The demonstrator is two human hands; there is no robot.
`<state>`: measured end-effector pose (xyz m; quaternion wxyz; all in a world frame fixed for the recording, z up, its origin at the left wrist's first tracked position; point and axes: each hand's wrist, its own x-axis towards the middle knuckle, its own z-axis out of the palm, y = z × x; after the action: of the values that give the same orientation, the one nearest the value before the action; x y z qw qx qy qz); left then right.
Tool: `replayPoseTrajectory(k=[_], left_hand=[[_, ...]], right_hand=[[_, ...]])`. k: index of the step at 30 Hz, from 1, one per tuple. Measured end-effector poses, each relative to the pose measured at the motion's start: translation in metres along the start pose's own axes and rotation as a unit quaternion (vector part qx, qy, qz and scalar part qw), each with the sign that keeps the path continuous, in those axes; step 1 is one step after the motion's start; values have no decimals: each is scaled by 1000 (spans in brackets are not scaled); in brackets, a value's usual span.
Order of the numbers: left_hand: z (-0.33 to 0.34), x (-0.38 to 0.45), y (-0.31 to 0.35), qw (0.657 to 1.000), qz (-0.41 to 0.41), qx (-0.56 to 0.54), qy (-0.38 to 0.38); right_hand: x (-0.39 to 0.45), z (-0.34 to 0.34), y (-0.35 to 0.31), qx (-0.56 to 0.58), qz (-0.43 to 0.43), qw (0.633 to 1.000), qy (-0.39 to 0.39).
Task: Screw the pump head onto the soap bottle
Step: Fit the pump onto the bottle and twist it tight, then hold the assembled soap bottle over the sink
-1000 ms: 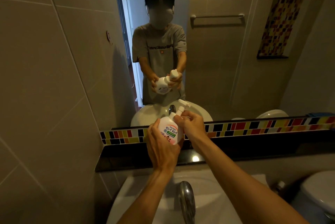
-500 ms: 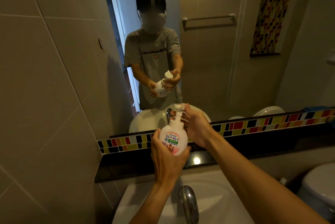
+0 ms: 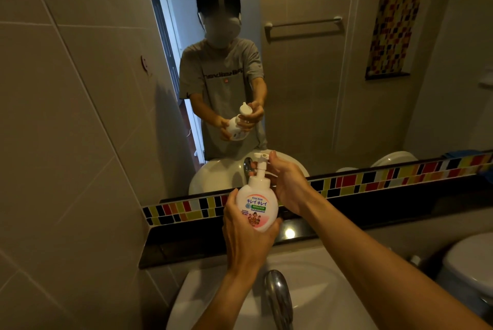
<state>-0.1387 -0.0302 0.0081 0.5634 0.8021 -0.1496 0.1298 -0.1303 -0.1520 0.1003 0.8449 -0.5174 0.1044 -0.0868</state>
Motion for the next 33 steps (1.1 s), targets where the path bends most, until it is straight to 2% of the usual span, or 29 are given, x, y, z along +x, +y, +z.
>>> replayPoseTrajectory(k=[4, 13, 23, 28, 31, 33], left_hand=[[-2, 1, -2, 1000, 3, -18, -13], [0, 0, 3, 1000, 1, 9, 25], [4, 2, -7, 1000, -11, 14, 10], [10, 10, -22, 997, -64, 31, -7], [11, 13, -39, 994, -104, 40, 19], [15, 16, -54, 988, -126, 85, 29]], right_hand=[[-2, 2, -1, -10, 13, 1000, -12], [3, 10, 1, -10, -4, 1000, 8], [6, 5, 8, -40, -8, 999, 12], [-3, -5, 11, -111, -14, 990, 86], [-38, -17, 18, -118, -67, 985, 108], [-71, -25, 18, -131, -99, 981, 105]])
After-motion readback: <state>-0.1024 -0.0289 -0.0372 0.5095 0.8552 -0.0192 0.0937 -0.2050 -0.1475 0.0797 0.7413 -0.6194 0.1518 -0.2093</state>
